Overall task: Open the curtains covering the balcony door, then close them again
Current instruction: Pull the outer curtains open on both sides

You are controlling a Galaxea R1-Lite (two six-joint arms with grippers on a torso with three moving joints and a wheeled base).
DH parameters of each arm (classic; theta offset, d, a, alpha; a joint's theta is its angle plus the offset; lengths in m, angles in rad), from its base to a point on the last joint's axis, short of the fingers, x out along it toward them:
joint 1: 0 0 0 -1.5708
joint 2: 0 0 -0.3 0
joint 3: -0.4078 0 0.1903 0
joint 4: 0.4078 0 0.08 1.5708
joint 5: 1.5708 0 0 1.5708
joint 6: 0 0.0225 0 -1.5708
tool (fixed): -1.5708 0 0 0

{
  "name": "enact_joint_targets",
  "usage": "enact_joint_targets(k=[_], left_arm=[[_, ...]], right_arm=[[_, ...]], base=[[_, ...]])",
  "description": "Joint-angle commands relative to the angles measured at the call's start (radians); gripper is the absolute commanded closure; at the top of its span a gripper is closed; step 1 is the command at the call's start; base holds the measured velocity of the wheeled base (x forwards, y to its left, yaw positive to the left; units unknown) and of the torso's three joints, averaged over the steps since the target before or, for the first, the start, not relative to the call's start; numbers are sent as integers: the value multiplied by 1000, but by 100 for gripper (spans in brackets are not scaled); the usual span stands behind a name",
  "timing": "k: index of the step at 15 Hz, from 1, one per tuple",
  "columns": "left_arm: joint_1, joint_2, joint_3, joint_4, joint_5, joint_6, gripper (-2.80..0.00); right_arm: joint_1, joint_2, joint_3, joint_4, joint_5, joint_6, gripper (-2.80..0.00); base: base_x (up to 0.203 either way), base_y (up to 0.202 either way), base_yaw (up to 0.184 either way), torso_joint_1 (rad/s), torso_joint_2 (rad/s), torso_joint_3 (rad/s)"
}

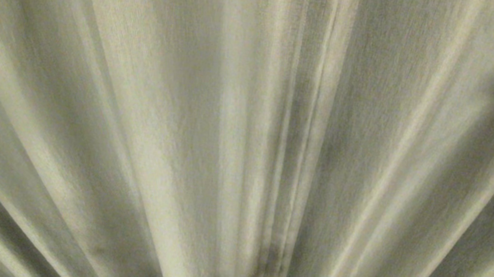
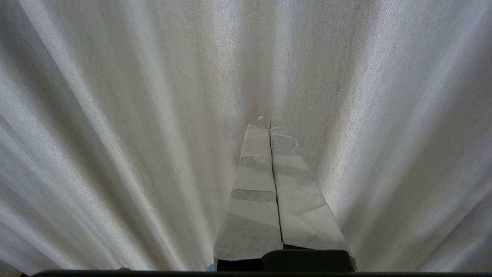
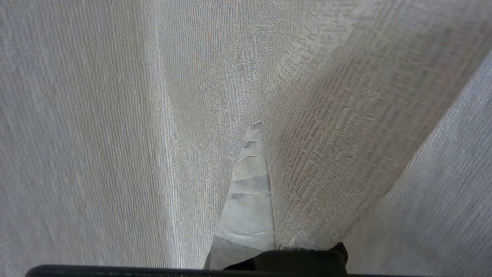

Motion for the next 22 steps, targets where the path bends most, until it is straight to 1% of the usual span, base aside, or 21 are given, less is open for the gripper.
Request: enact_joint_targets(k=[1, 6, 8, 9, 10, 12, 13, 16, 18, 22], left_arm=[[0, 0, 0, 0, 1, 0, 0], [0, 0, 0, 0, 1, 0, 0], [0, 0, 0, 0, 1, 0, 0], [0, 0, 0, 0, 1, 0, 0], [0, 0, 0, 0, 1, 0, 0], [0, 0, 0, 0, 1, 0, 0], [0, 0, 0, 0, 1, 0, 0], [0, 0, 0, 0, 1, 0, 0], [0, 0, 0, 0, 1, 0, 0], [0, 0, 0, 0, 1, 0, 0]], right_arm=[[0, -4, -1, -8, 2, 0, 0], [-7, -19, 1, -10, 1, -3, 0], [-39, -21, -1, -5, 4, -5, 0], [-66, -22, 0, -7, 33, -5, 0], [-101, -23, 0, -9, 77, -5, 0], [-185, -24, -1, -11, 197, -3, 0], [-216, -24, -2, -11, 217, -2, 0], [-289, -19, -21, -10, 225, -1, 0], [-338, -4, -36, -12, 226, 22, 0], [-435, 59, -105, -12, 227, 27, 0]], base=[[0, 0, 0, 0, 0, 0], [0, 0, 0, 0, 0, 0], [0, 0, 0, 0, 0, 0], [0, 0, 0, 0, 0, 0], [0, 0, 0, 0, 0, 0], [0, 0, 0, 0, 0, 0], [0, 0, 0, 0, 0, 0], [0, 0, 0, 0, 0, 0], [0, 0, 0, 0, 0, 0], [0, 0, 0, 0, 0, 0]])
